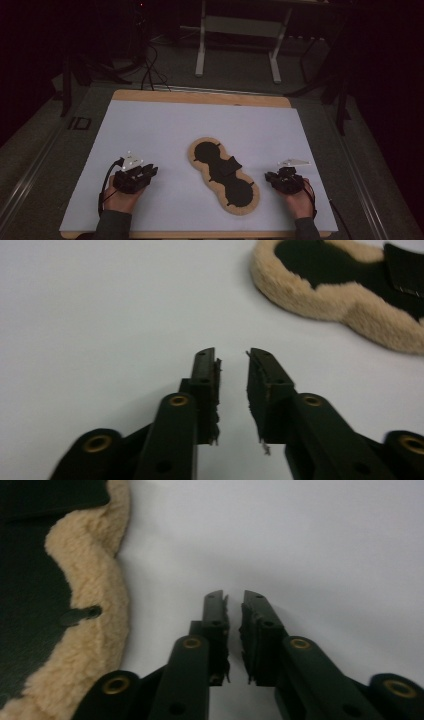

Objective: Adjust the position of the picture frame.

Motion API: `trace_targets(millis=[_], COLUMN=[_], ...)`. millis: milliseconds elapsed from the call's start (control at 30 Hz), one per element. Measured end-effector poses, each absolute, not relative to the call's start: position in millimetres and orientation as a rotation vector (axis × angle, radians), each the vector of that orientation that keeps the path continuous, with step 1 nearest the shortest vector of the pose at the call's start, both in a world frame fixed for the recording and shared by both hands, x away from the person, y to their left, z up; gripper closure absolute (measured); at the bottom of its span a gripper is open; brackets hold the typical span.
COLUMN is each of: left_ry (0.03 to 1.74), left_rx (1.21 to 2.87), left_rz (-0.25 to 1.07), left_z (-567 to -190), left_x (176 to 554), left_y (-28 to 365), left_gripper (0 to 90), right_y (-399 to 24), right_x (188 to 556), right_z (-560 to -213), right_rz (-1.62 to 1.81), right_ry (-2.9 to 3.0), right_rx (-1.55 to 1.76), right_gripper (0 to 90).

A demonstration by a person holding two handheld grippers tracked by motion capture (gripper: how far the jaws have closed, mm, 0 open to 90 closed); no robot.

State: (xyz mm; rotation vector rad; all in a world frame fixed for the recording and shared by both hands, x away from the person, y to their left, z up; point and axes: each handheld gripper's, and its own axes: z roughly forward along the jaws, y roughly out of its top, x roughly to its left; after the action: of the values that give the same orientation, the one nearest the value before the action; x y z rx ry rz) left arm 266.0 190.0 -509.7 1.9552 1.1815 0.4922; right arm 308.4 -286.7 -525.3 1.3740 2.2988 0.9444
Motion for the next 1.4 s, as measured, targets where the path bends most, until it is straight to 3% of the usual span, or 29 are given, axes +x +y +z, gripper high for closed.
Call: trace_targets(millis=[233,700,1400], left_ry=[1.149,1.104,0.955], left_rx=[1.989,1.956,2.093], left_rz=[0.487,0.434,0.378], left_z=[-510.2,-507.7,-522.5], left_x=[265.6,261.2,262.6], left_y=[183.1,160.1,93.4], left_gripper=[89.6,89.9,90.0], right_y=[-280.6,-272.1,-266.7], right_x=[307.5,304.0,303.0], right_z=[-526.7,-525.7,-526.5], right_rz=[0.957,0.985,1.001], right_ry=[2.376,2.451,2.502], right_rx=[1.324,1.243,1.197], right_gripper=[87.5,89.6,89.6])
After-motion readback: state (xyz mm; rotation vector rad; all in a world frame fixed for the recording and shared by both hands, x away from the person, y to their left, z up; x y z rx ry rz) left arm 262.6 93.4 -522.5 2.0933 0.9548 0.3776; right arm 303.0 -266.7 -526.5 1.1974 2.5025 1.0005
